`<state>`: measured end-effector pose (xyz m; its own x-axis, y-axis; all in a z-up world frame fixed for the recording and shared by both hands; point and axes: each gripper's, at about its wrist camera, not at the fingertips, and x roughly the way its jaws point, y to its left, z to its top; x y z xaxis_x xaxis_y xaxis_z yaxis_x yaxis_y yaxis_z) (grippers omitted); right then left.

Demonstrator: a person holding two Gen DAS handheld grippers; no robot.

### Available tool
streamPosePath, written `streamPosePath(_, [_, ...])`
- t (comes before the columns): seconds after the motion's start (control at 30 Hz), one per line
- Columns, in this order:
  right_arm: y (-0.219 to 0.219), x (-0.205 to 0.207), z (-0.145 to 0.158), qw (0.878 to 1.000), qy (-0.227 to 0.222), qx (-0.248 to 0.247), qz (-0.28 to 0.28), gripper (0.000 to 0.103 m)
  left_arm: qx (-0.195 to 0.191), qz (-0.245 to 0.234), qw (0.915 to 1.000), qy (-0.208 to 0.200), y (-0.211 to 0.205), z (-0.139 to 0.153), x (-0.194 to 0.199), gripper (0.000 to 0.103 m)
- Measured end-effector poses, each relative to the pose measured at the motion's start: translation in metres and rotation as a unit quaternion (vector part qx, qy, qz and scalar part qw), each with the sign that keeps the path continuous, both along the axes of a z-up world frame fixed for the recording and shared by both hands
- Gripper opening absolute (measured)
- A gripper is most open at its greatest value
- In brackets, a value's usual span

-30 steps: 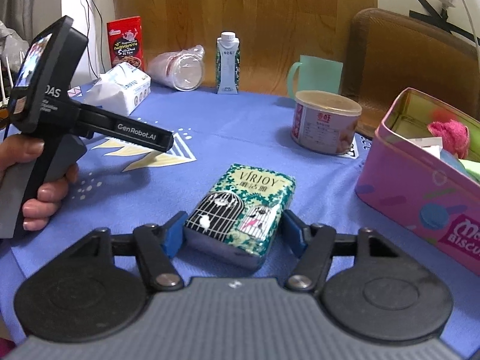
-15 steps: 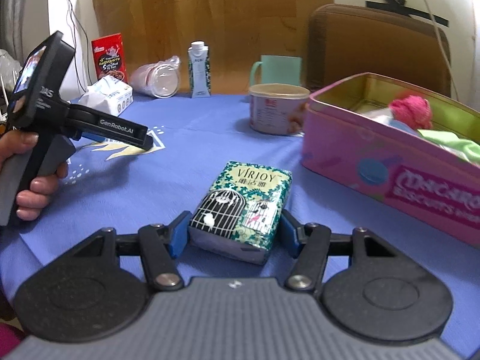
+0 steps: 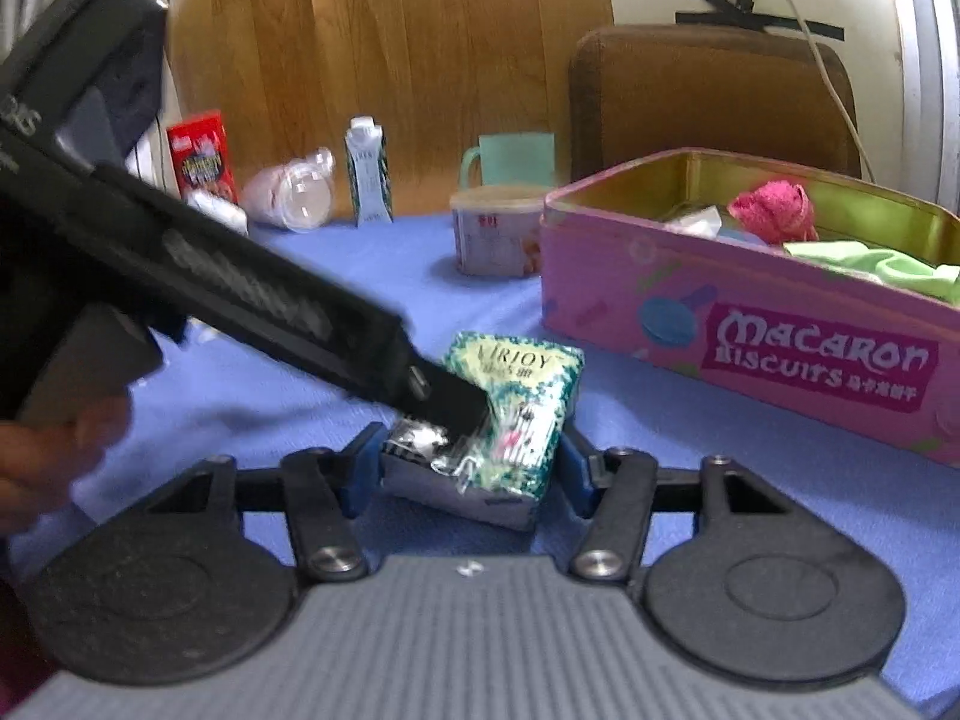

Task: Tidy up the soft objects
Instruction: 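Carry the tissue pack into the pink tin and open the right gripper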

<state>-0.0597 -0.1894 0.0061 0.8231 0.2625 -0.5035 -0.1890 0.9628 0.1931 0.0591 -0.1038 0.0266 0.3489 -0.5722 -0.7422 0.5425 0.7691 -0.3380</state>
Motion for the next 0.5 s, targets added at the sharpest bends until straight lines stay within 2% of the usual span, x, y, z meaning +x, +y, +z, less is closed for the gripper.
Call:
streamPosePath(0.07, [-0.005,-0.002,0.006,1.000,-0.019,0.003,-0.008,0.059,-0.013,-0.014,0.9998,-0.009,-0.007,0.014,-0.001,0.054])
streamPosePath(0.17, [-0.018,-0.008,0.026,0.997,-0.069,0.001,-0.032,0.060,-0.020,-0.039,0.9974,-0.056,-0.030,0.043,-0.003,0.053])
streamPosePath(0.33, [-0.052,0.006,0.051,0.988,-0.115,-0.033,-0.098,0.060,0.011,-0.074,0.9880,-0.135,-0.093,0.069,0.014,0.058])
streamPosePath(0.37, [-0.060,0.014,0.052,0.986,-0.117,-0.040,-0.111,0.061,0.022,-0.070,0.9863,-0.148,-0.107,0.069,0.022,0.061])
streamPosePath(0.43, [-0.078,0.038,0.052,0.981,-0.108,-0.058,-0.150,0.064,0.046,-0.037,0.9836,-0.171,-0.129,0.068,0.042,0.074])
streamPosePath(0.47, [-0.085,0.051,0.050,0.977,-0.101,-0.070,-0.174,0.068,0.064,-0.007,0.9811,-0.182,-0.137,0.066,0.052,0.083])
streamPosePath(0.5, [-0.093,0.067,0.046,0.971,-0.094,-0.090,-0.199,0.077,0.086,0.024,0.9775,-0.191,-0.142,0.063,0.061,0.083])
